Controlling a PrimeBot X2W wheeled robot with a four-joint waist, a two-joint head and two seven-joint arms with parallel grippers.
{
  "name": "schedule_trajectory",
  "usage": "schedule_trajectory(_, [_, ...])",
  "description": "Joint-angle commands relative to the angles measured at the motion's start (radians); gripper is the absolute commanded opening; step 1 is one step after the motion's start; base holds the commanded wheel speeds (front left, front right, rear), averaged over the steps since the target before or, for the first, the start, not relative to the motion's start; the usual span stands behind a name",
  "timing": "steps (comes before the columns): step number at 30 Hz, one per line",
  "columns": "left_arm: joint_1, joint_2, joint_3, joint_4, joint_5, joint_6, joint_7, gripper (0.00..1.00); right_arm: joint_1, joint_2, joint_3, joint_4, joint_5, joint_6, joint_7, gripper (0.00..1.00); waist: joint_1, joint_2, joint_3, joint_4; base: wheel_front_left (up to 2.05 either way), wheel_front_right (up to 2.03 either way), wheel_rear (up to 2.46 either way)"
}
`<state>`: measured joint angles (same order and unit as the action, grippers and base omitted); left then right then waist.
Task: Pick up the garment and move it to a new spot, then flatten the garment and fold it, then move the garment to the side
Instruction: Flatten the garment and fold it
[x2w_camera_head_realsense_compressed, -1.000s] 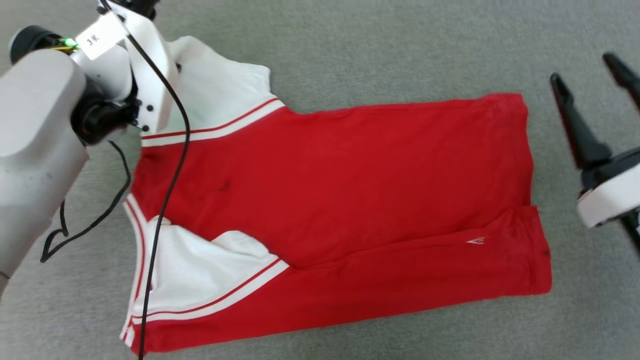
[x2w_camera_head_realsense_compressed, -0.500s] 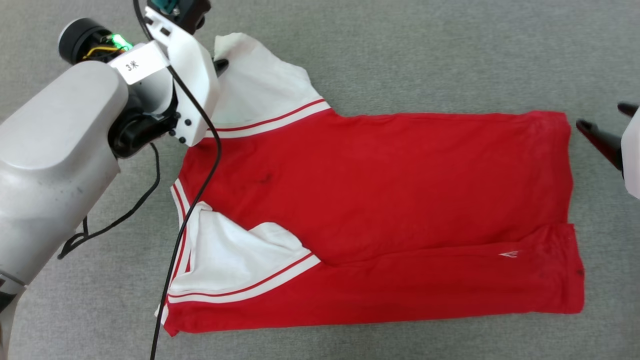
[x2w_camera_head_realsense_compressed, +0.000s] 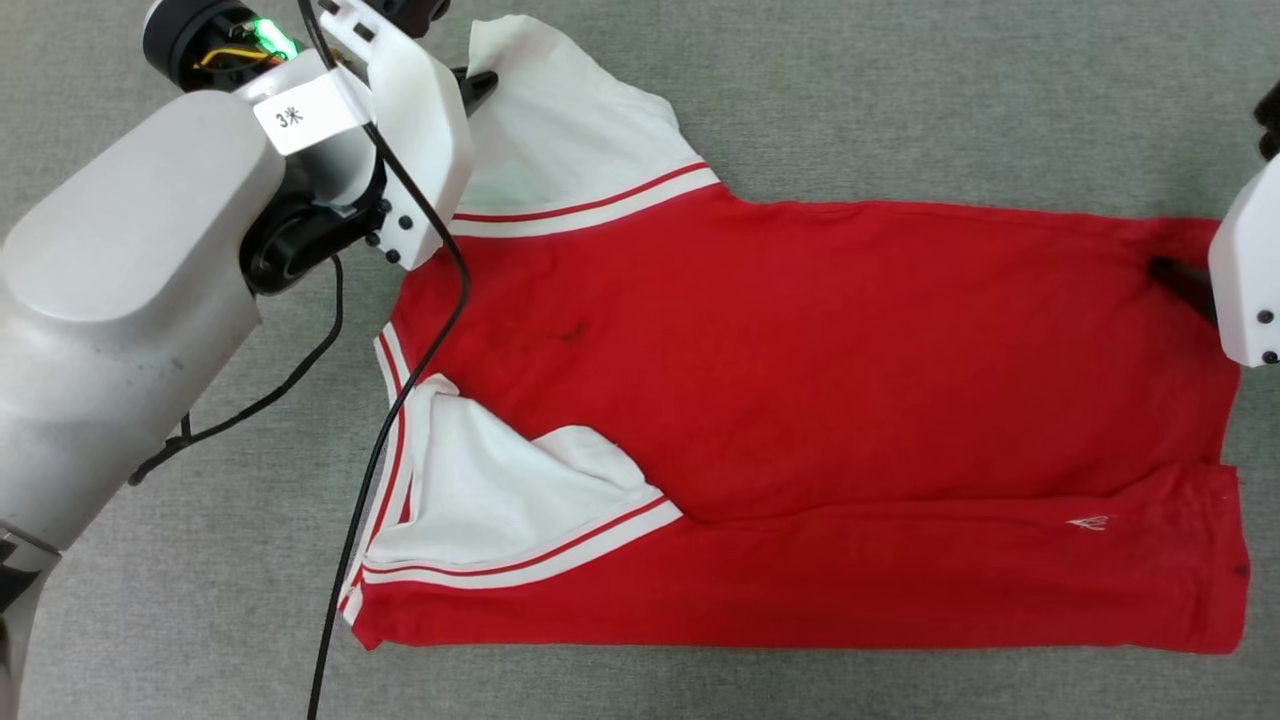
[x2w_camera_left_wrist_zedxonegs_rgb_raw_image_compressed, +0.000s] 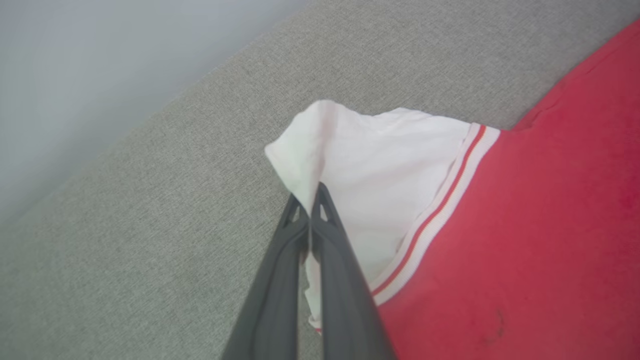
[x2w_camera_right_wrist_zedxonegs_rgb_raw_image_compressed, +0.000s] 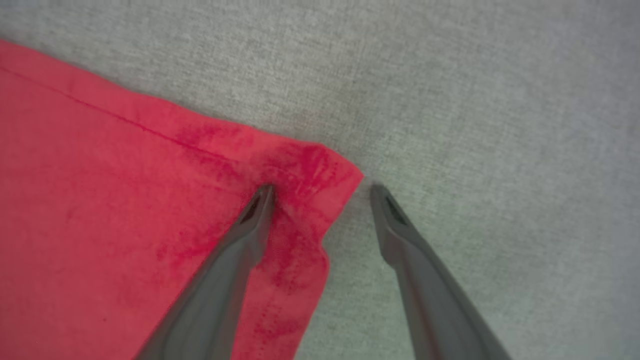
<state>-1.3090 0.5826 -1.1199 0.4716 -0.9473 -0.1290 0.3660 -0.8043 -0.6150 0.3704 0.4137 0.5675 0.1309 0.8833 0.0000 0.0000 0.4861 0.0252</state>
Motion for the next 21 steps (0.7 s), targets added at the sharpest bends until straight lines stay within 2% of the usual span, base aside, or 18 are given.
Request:
schedule_trajectory(1, [-0.01, -0.009, -0.003, -0.002, -0.001, -0.001, -0.011, 0.0, 0.017, 0.022, 0.026, 0.04, 0.009, 0.0, -0.002, 1.0, 0.0, 0.0, 0.004, 0.009, 0.0, 0.0, 0.0])
schedule_trajectory(6, [-0.004, -0.005, -0.011, 0.002, -0.006, -0.001, -0.026, 0.0, 0.06, 0.039, 0.066, 0.096, 0.051, 0.001, -0.023, 1.0, 0.0, 0.0, 0.001, 0.012, 0.0, 0.0, 0.0])
schedule_trajectory(7, [-0.002, -0.004, -0.014, 0.004, -0.008, -0.001, -0.029, 0.0, 0.062, 0.037, 0.073, 0.102, 0.054, 0.001, -0.04, 0.37, 0.0, 0.0, -0.001, 0.011, 0.0, 0.0, 0.0])
schedule_trajectory(9, [0.004, 0.002, -0.016, 0.009, -0.013, -0.001, -0.039, 0.0, 0.058, 0.032, 0.079, 0.113, 0.064, 0.001, -0.079, 0.0, 0.0, 0.0, -0.008, 0.008, 0.0, 0.0, 0.0])
schedule_trajectory(15, [0.024, 0.016, -0.018, 0.028, -0.016, -0.001, -0.087, 0.0, 0.02, 0.001, 0.095, 0.111, 0.098, 0.0, -0.225, 0.0, 0.0, 0.0, -0.051, -0.005, 0.0, 0.0, 0.0])
schedule_trajectory(21, [0.089, 0.025, -0.013, 0.029, -0.034, 0.008, -0.147, 0.0, 0.048, -0.023, 0.122, 0.086, 0.16, -0.001, -0.361, 0.0, 0.0, 0.0, -0.124, -0.005, 0.0, 0.0, 0.0])
